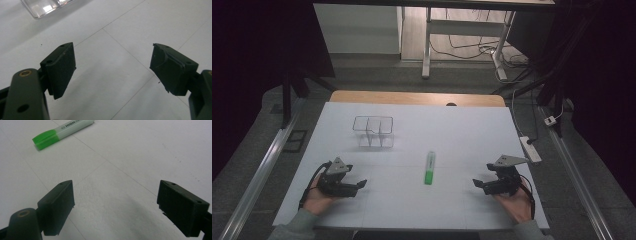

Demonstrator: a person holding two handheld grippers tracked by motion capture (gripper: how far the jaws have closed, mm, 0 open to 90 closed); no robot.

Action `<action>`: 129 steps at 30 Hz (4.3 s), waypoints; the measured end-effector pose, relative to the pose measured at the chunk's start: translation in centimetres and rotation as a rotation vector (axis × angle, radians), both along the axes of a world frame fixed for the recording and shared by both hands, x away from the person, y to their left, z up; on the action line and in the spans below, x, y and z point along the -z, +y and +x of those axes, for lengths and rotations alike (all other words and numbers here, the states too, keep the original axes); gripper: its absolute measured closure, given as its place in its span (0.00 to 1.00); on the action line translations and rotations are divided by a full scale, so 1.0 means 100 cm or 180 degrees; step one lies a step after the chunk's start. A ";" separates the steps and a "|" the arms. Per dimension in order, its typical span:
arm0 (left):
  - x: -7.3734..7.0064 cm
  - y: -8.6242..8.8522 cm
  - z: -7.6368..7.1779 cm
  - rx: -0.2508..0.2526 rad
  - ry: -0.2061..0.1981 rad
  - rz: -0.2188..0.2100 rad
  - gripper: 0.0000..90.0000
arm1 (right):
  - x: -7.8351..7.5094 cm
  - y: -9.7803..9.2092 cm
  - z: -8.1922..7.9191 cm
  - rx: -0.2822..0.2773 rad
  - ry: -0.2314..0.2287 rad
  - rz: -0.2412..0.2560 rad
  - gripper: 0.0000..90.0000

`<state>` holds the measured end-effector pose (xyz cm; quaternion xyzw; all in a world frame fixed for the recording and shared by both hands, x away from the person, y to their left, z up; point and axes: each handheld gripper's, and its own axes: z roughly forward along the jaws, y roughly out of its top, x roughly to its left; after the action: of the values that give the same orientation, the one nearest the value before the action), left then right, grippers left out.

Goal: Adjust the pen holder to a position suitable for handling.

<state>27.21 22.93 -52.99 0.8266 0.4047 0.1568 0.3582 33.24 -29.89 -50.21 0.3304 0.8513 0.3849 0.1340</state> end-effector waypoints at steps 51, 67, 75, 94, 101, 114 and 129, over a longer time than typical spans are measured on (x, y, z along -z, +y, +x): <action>-0.019 0.026 0.020 -0.0316 -0.0012 -0.0254 0.28 | 0.000 0.004 0.003 0.0022 -0.0040 0.0139 0.17; -0.023 0.054 0.046 -0.0679 -0.0010 -0.0132 0.33 | -0.001 0.003 0.002 0.0028 -0.0045 0.0172 0.18; -0.022 0.063 0.058 -0.0764 -0.0013 -0.0110 0.38 | -0.001 0.002 0.002 0.0042 -0.0038 0.0189 0.18; -0.024 0.061 0.098 -0.0810 -0.0066 -0.0076 0.66 | 0.000 0.002 0.002 0.0042 -0.0027 0.0194 0.18; -0.023 0.061 0.112 -0.0784 -0.0066 -0.0095 0.88 | 0.000 0.001 0.001 0.0059 -0.0026 0.0171 0.18; -0.017 0.058 0.137 -0.0723 0.0033 -0.0215 0.99 | 0.000 0.001 0.001 0.0063 -0.0024 0.0179 0.18; -0.012 0.048 0.147 -0.0612 0.0066 -0.0279 0.99 | 0.001 0.001 0.001 0.0059 -0.0005 0.0193 0.18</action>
<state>41.93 27.70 -51.77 0.7691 0.4922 0.1639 0.3731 33.32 -29.79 -50.28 0.3418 0.8360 0.4096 0.1282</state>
